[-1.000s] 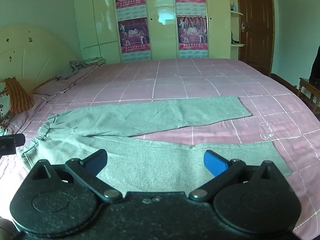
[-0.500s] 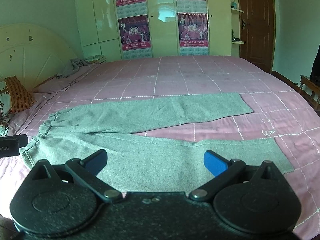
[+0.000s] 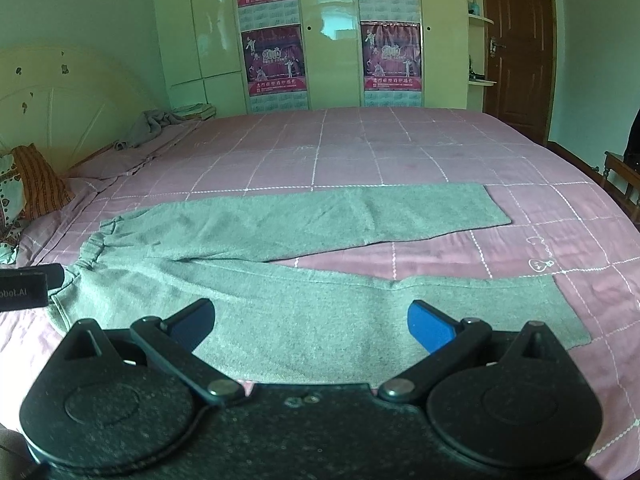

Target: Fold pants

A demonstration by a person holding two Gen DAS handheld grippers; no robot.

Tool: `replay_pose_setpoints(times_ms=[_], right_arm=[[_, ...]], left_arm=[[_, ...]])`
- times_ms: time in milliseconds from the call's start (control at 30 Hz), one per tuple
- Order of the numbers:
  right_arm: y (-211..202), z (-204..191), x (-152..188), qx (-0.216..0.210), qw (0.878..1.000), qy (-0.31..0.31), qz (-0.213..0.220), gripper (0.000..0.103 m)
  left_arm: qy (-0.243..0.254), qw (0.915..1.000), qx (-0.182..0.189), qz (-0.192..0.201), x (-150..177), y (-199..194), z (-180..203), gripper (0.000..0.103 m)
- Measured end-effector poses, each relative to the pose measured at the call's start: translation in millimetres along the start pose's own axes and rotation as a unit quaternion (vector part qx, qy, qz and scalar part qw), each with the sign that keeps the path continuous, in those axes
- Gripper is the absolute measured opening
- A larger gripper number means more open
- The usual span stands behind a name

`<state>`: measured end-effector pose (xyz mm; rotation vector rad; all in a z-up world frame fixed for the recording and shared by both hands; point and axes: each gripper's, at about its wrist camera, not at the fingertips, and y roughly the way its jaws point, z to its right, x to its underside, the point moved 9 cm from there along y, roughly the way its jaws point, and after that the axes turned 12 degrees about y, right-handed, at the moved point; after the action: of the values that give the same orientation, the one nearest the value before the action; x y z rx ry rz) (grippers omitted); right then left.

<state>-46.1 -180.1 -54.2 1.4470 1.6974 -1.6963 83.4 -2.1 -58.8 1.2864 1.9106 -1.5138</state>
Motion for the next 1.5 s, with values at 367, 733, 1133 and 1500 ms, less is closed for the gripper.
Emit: replay_pose_setpoints(times_ms=[367,733,1133,1500], right_arm=[[2.4,3.6,2.7,0.006,1.0,0.007,-0.018,0.103],[0.4,5.3,-1.1,0.004,1.0,0.005,0.006,0.103],[0.1,6.6,-4.5,0.009,1.0,0.011,-0.001,0.103],[6.8,-3.9,5.2,0.007,1.0,0.0,-0.027,0.103]], left_arm=[[0.004,1.0,0.002,-0.008,0.0,0.1,0.5,0.103],[0.007,0.9996,0.015,-0.021,-0.1,-0.9,3.2,0.103],[0.005,0.9995,0.013,-0.028,-0.9,3.4,-0.2,0.103],[0.006,0.9997,0.0,-0.025,2.6,17.8,-7.2,0.103]])
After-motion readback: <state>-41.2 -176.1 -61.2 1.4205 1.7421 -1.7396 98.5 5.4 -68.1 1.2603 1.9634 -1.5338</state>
